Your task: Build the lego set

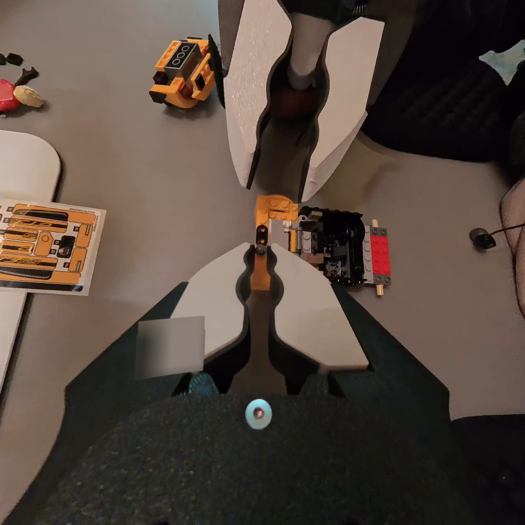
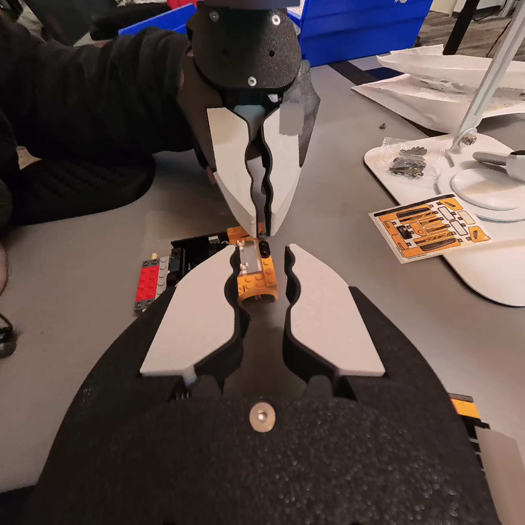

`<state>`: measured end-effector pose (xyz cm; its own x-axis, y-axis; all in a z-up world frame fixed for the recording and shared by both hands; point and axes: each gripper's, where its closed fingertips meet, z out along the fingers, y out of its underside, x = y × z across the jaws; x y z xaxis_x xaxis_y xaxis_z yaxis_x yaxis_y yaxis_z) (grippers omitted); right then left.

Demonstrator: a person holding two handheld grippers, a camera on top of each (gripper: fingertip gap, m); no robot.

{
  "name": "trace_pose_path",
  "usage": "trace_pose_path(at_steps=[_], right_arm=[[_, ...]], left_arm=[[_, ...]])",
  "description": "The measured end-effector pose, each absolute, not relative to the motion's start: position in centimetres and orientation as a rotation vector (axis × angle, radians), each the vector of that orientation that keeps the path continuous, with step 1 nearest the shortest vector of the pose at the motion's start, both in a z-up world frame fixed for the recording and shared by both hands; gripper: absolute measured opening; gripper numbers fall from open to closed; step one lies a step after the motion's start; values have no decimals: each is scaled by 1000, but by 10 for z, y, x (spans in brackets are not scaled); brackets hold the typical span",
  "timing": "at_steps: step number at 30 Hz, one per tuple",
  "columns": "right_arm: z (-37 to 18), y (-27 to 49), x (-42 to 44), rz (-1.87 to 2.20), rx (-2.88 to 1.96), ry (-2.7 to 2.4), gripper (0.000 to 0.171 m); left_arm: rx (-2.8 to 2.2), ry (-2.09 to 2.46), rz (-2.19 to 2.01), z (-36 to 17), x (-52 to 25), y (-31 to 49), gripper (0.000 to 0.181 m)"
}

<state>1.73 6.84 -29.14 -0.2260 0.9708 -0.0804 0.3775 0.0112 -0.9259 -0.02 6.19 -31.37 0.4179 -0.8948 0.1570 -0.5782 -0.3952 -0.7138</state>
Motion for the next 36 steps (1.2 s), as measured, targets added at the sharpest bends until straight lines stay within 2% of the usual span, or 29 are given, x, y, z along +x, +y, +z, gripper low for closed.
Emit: trace_pose_path(at_steps=[23,36], right_arm=[[-294,66,17,1187,-1409,-1671,29],[-296,69,14,1187,-1480,-1653,27]], left_arm=[[-2120,1245,-701,-314,-2,60,12],[-2125,1139,-828,-314,-13,55,17]])
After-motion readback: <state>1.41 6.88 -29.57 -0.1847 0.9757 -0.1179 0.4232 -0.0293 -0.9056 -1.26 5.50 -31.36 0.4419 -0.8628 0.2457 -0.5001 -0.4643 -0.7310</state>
